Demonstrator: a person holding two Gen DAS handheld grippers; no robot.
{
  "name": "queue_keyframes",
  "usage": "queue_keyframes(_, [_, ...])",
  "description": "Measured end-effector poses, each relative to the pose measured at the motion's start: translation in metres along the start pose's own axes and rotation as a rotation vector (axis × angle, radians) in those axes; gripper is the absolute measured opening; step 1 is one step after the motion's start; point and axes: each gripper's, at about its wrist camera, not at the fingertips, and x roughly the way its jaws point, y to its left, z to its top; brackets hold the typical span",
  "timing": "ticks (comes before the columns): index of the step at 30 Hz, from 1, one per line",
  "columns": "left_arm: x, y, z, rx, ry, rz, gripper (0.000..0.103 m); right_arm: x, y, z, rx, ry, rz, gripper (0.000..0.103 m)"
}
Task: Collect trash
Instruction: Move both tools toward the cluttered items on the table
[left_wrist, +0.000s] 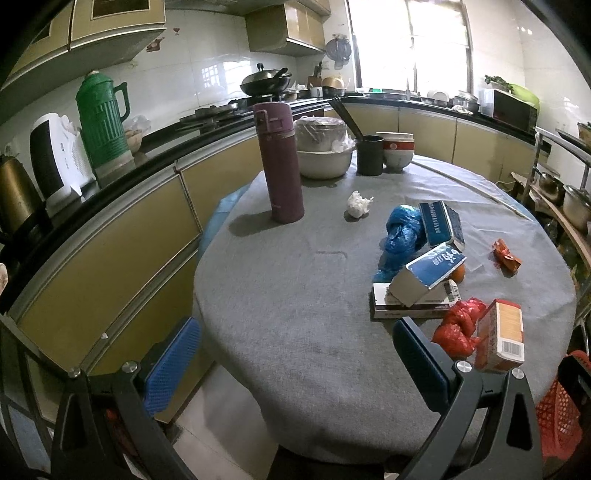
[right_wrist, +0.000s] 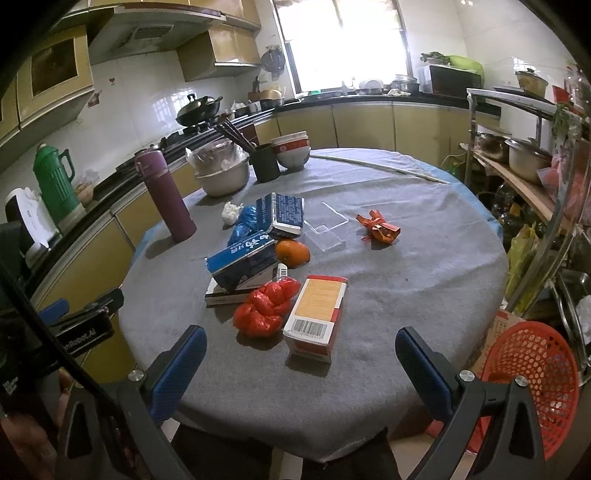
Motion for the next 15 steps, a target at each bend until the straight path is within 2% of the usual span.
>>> queue_keyframes(15, [0.014, 0.003, 0.005, -0.003, 0.023, 0.004, 0.103, 0.019, 0.003, 0.011, 0.016, 0.029, 0.015, 0.103])
